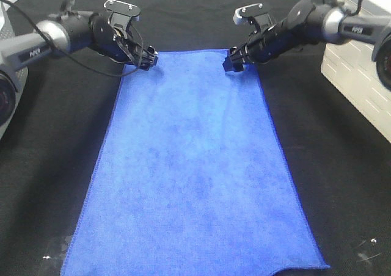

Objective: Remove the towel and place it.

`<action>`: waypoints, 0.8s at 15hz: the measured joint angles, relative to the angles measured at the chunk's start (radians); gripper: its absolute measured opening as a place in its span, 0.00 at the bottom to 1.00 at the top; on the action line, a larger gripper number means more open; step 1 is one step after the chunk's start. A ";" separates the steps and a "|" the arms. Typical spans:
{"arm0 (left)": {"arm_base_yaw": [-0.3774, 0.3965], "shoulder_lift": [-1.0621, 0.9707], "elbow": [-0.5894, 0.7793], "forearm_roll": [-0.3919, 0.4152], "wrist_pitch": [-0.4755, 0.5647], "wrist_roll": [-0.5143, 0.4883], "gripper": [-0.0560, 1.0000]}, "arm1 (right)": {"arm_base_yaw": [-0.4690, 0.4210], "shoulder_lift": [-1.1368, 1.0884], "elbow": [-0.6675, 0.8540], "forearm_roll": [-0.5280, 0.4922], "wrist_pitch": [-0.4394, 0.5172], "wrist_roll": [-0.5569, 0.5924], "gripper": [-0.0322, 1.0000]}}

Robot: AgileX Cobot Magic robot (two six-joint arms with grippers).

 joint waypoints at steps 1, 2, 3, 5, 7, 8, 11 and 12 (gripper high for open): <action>0.000 -0.029 0.000 0.000 0.074 0.000 0.84 | 0.000 -0.030 0.000 -0.020 0.073 0.001 0.81; 0.000 -0.059 0.000 0.000 0.154 -0.001 0.84 | 0.000 -0.064 0.000 -0.037 0.171 0.006 0.81; 0.000 -0.099 0.000 -0.001 0.246 0.000 0.84 | 0.000 -0.107 0.000 -0.056 0.268 0.016 0.81; 0.000 -0.193 0.000 -0.003 0.444 -0.018 0.84 | 0.000 -0.223 0.000 -0.116 0.431 0.117 0.81; 0.000 -0.268 -0.001 -0.004 0.589 -0.039 0.84 | 0.000 -0.313 -0.003 -0.193 0.537 0.265 0.81; 0.000 -0.306 -0.003 -0.003 0.655 -0.057 0.84 | 0.000 -0.358 -0.005 -0.237 0.600 0.348 0.81; 0.004 -0.379 -0.003 0.028 0.720 -0.158 0.84 | -0.001 -0.470 -0.005 -0.329 0.696 0.521 0.81; 0.018 -0.405 -0.003 0.047 0.723 -0.196 0.84 | -0.019 -0.510 -0.006 -0.332 0.705 0.574 0.81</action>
